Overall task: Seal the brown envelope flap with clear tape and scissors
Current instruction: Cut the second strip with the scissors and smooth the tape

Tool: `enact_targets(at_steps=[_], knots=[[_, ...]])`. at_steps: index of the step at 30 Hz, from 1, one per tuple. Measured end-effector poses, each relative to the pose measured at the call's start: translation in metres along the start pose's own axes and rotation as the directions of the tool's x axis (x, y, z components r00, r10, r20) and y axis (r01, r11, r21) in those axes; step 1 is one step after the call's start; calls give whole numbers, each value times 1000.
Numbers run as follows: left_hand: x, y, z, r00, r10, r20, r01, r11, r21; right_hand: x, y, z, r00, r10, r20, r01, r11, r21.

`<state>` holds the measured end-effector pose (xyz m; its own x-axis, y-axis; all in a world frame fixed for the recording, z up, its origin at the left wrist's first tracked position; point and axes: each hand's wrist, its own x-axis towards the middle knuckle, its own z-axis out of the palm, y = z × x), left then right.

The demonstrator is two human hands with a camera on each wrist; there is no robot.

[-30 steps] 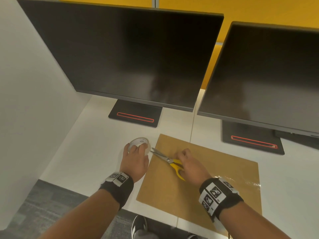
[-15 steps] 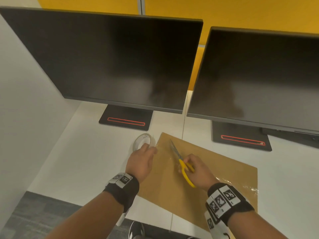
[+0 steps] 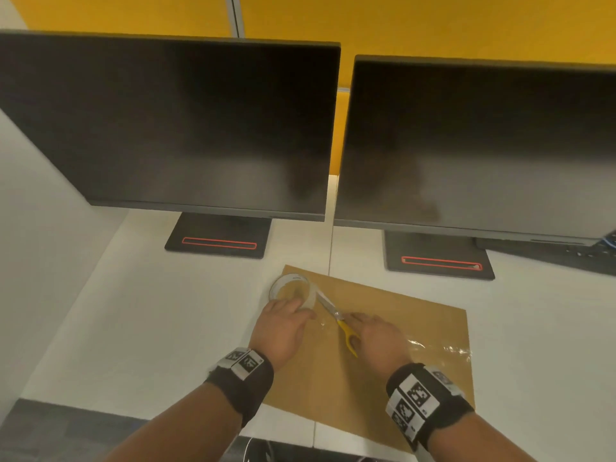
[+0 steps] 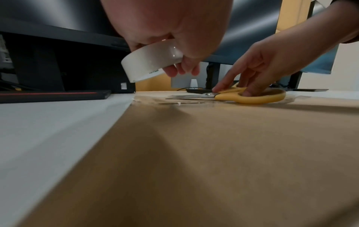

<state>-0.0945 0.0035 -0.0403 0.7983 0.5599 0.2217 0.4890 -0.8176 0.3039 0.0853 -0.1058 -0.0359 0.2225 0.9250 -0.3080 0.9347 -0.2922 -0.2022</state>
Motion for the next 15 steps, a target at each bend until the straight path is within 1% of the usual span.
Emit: enact_targets(at_steps=[2, 3, 5, 6, 7, 8, 9, 10, 11, 12, 15], knots=[[4, 7, 1, 999, 40, -15, -40, 999, -8, -3, 1, 2, 999, -37, 10, 37, 998, -44], [7, 11, 0, 998, 58, -15, -58, 998, -10, -4, 2, 3, 999, -40, 7, 41, 999, -17], [11, 20, -1, 994, 108, -4, -108, 994, -12, -8, 6, 3, 998, -20, -56, 27, 992, 127], [14, 24, -1, 990, 140, -6, -140, 990, -17, -11, 7, 0, 993, 25, -115, 5, 968, 252], [18, 30, -1, 986, 168, -8, -168, 986, -18, -13, 9, -4, 982, 101, -160, -28, 913, 408], [21, 35, 0, 980, 198, -11, -198, 980, -15, -16, 10, -10, 967, 188, -174, -57, 821, 569], [25, 40, 1, 973, 229, -5, -229, 973, -9, -19, 11, -16, 953, 261, -153, -80, 706, 703], [28, 45, 3, 966, 260, 6, -260, 966, -3, -20, 12, -24, 943, 309, -123, -96, 606, 789], [30, 51, 4, 958, 285, 29, -285, 958, 11, -22, 14, -32, 936, 339, -97, -109, 540, 835], [33, 57, 5, 948, 311, 64, -314, 949, 32, -22, 18, -37, 930, 358, -81, -116, 498, 860], [39, 76, 6, 906, 398, 145, -412, 908, 75, -21, 32, -45, 918, 394, -36, -150, 430, 890]])
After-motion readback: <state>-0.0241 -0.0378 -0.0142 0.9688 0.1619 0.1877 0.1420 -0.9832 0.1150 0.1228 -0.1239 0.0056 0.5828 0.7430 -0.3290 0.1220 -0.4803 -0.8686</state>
